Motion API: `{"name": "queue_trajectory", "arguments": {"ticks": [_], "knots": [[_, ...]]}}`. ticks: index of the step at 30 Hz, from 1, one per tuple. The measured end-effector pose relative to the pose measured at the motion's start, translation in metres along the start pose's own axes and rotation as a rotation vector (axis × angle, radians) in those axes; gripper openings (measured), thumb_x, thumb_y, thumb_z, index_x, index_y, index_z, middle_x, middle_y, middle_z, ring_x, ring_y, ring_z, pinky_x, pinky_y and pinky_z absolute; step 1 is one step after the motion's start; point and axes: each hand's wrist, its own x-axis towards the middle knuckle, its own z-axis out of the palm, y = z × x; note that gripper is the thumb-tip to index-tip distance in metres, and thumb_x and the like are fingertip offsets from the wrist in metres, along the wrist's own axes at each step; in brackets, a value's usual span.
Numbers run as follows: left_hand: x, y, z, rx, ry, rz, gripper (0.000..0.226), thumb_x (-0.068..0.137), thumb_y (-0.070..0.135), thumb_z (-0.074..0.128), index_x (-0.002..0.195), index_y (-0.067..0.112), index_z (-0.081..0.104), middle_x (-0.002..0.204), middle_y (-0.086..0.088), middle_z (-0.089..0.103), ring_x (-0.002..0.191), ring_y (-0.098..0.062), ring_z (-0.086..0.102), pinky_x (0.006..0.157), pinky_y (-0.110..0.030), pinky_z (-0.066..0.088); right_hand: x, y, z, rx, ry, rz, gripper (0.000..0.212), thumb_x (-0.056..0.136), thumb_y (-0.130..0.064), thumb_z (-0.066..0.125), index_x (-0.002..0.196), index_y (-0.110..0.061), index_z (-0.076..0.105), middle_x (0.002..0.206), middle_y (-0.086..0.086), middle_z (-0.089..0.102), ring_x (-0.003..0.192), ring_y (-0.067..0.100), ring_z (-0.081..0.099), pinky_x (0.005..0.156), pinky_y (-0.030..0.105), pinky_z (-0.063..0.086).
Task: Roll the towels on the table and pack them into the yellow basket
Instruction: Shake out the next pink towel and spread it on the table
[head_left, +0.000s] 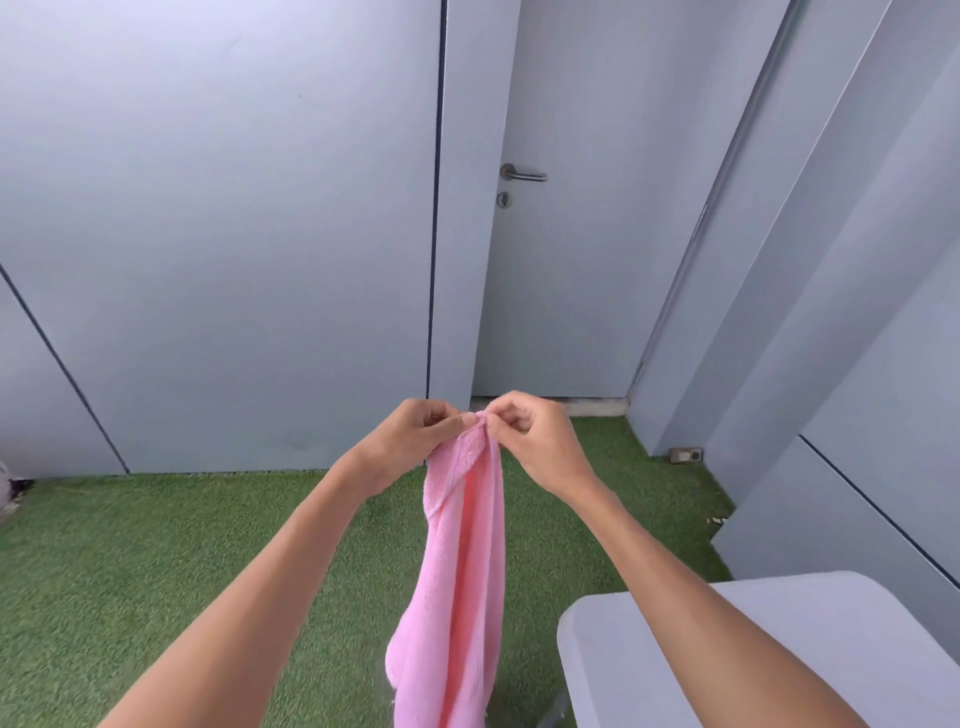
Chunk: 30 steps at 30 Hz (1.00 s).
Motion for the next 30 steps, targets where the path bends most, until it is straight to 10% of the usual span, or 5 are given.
{"name": "queue_trajectory", "arguments": {"ticks": [7, 11, 23, 30], "knots": [[0.009, -0.024, 0.022, 0.281, 0.264, 0.233, 0.023, 0.081, 0.042, 0.072, 0.098, 0.033, 0.060, 0.102, 0.007, 0.060, 0.093, -0.008, 0.062, 0.079, -0.026, 0.052, 0.022, -0.005, -0.011, 0.028, 0.051, -0.041, 0.007, 0.091, -0.018, 0.061, 0.090, -0.014, 0.067, 0.078, 0.001, 0.070, 0.070, 0.015, 0.065, 0.066, 0.027, 0.052], [0.020, -0.026, 0.031, 0.352, 0.479, 0.347, 0.008, 0.093, 0.023, 0.061, 0.086, 0.021, 0.063, 0.083, 0.009, 0.064, 0.078, -0.003, 0.062, 0.070, -0.021, 0.052, 0.027, -0.002, -0.017, 0.021, 0.045, -0.041, 0.006, 0.090, -0.019, 0.062, 0.087, -0.016, 0.066, 0.071, -0.003, 0.066, 0.062, 0.007, 0.057, 0.060, 0.023, 0.046], [0.011, -0.037, 0.018, 0.175, 0.329, 0.184, 0.054, 0.087, 0.050, 0.062, 0.071, -0.001, 0.055, 0.057, 0.004, 0.037, 0.051, -0.011, 0.031, 0.048, -0.026, 0.023, 0.017, 0.034, -0.081, -0.151, 0.188, 0.042, 0.006, 0.091, -0.019, 0.061, 0.088, -0.020, 0.067, 0.082, -0.007, 0.068, 0.078, 0.008, 0.064, 0.076, 0.035, 0.055], [0.025, 0.026, 0.033, 0.338, 0.233, 0.358, 0.033, 0.090, 0.037, 0.063, 0.068, 0.013, 0.066, 0.046, 0.013, 0.036, 0.045, -0.006, 0.028, 0.045, -0.016, 0.022, 0.007, 0.010, -0.050, -0.073, -0.282, 0.070, 0.019, 0.087, -0.035, 0.067, 0.105, -0.030, 0.067, 0.106, -0.013, 0.070, 0.104, 0.000, 0.062, 0.095, 0.030, 0.047]]}}
